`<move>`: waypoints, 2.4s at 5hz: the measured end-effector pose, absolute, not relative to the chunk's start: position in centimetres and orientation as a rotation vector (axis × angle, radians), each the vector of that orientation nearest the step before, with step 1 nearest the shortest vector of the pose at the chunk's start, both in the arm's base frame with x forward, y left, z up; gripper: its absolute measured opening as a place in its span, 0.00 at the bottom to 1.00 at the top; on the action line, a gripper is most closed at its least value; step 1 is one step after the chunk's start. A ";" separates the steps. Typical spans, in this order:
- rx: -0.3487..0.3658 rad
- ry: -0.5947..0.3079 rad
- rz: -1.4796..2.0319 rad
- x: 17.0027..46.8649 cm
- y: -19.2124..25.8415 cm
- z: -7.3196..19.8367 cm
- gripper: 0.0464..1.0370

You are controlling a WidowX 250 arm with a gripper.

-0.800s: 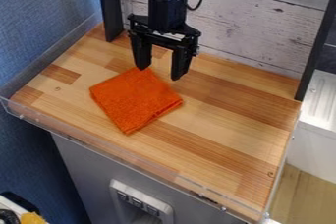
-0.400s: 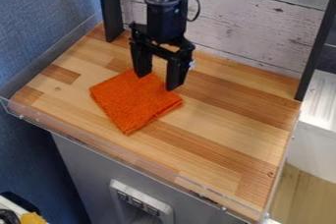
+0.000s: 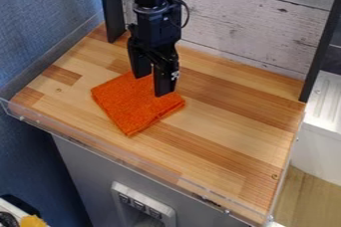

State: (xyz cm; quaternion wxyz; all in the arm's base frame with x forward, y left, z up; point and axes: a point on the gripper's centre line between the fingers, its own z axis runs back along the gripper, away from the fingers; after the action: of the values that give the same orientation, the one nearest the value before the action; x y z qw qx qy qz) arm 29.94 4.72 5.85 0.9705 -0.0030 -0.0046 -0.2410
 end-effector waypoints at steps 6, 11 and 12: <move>-0.042 -0.019 -0.902 30.8 6.6 2.6 0.02; -0.005 0.066 -0.543 32.6 2.7 1.1 0.01; 0.017 0.070 -0.395 32.5 1.8 0.9 0.01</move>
State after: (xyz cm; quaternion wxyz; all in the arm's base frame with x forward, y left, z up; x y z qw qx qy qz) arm 32.50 1.81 0.86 0.9799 0.0083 0.0350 -0.1962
